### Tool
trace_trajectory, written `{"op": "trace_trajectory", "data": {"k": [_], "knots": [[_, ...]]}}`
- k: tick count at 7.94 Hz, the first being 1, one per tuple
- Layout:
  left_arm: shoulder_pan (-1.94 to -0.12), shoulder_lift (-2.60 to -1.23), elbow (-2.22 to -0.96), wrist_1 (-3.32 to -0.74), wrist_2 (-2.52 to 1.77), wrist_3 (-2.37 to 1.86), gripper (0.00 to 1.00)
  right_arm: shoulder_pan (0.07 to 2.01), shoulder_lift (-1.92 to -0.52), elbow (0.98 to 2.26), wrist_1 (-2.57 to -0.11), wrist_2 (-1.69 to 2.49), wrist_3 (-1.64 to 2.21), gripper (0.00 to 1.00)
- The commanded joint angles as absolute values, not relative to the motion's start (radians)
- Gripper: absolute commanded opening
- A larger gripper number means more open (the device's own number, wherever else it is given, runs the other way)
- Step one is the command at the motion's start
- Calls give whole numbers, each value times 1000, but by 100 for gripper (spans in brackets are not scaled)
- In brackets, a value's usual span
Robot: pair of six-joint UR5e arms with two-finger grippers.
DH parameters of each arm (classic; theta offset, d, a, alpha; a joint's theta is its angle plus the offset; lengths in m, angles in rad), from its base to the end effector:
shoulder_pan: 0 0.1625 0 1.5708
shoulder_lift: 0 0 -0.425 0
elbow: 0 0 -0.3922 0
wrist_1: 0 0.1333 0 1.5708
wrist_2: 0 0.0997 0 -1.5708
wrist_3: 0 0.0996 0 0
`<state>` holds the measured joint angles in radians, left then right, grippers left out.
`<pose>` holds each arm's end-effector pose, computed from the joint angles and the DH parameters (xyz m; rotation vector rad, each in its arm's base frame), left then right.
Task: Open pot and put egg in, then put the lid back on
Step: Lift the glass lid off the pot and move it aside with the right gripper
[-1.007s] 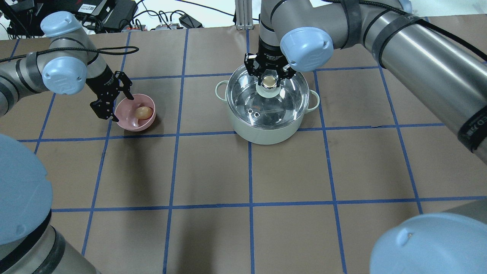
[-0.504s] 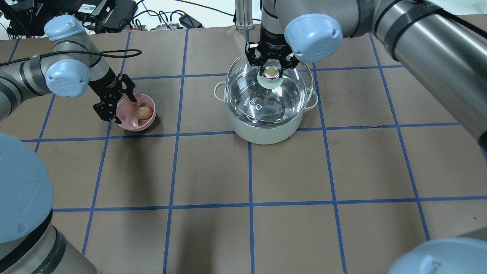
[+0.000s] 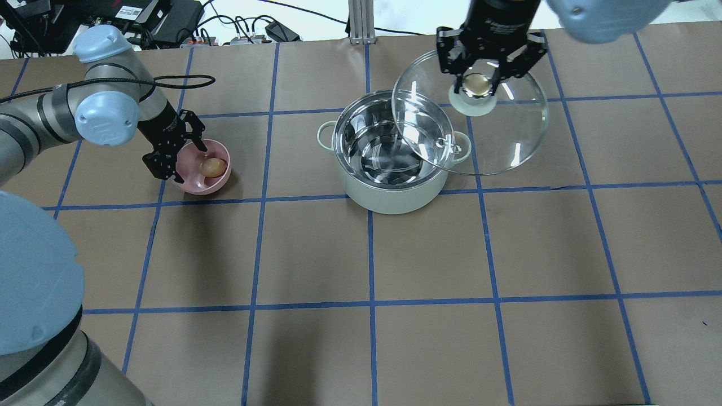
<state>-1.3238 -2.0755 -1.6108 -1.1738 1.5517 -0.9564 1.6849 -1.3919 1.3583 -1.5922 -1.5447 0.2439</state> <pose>0.0217 -0.6390 0.2181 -1.7565 2.5543 0.2254 0.2002 -0.5534 0.5000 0.2003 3.0987 -0.0768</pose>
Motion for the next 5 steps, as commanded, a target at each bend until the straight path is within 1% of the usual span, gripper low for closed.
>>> {"op": "trace_trajectory", "data": {"k": [1, 2, 3, 5], "knots": [[-1327, -2083, -1612, -1172, 1555, -951, 100, 1539, -1540, 1393, -1381, -1543, 60, 39], [-1328, -2095, -1612, -1170, 1560, -956, 100, 1513, -1584, 1431, -1359, -1552, 4, 39], [-1330, -2098, -1612, -1167, 1556, -957, 100, 1493, -1600, 1455, -1362, -1555, -8, 39], [-1331, -2100, -1612, -1145, 1552, -957, 100, 1489, -1601, 1457, -1361, -1555, -8, 39]]}}
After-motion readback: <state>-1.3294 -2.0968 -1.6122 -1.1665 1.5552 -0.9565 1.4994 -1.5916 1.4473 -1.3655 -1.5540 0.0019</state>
